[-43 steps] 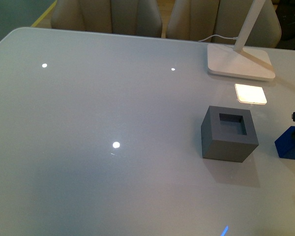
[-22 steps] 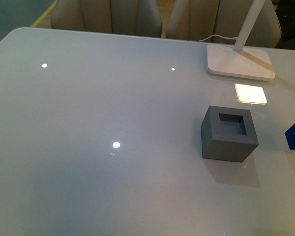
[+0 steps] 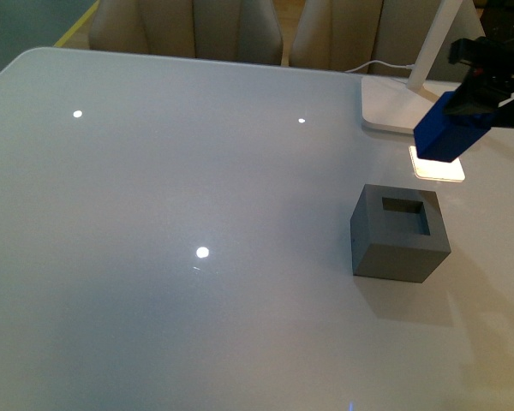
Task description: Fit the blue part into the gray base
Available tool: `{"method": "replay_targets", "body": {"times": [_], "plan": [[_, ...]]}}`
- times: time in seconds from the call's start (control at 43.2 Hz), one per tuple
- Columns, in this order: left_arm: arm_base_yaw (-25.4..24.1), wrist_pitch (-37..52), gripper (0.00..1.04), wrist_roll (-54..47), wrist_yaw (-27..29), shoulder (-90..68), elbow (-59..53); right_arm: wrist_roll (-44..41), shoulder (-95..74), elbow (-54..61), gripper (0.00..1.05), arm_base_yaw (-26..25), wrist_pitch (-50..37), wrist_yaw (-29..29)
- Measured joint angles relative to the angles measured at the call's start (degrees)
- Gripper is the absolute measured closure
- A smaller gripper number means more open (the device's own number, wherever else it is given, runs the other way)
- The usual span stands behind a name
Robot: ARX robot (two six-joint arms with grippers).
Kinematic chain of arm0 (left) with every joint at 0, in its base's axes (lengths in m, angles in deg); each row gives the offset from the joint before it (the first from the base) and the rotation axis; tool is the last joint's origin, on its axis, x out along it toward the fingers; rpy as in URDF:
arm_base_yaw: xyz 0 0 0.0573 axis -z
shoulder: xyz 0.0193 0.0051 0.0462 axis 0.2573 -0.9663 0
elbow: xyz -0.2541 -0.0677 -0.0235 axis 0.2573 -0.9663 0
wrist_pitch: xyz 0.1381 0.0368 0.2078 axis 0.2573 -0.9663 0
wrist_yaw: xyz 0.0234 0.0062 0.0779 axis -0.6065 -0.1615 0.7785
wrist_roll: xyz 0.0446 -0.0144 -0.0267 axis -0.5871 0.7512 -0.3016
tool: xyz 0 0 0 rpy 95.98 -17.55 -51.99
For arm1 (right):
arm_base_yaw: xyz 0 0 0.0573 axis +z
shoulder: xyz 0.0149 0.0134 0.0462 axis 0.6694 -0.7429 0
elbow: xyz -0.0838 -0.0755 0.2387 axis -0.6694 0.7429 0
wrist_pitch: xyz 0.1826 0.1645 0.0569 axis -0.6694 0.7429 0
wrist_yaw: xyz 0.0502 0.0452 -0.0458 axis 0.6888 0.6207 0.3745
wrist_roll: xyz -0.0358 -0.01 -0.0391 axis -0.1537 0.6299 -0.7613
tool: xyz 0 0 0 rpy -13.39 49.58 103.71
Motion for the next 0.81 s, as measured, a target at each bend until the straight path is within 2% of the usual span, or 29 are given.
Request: {"method": "replay_targets", "body": {"times": [0.232, 0.811], "plan": [[0.0, 0.0, 0.07, 0.0, 0.0, 0.0, 0.0, 3.4, 0.0, 1.4, 0.61, 4.4, 0.3, 0.3], [0.0, 0.0, 0.07, 0.0, 0.0, 0.0, 0.0, 6.2, -0.8, 6.1, 0.62, 6.6, 1.2, 0.8]]}}
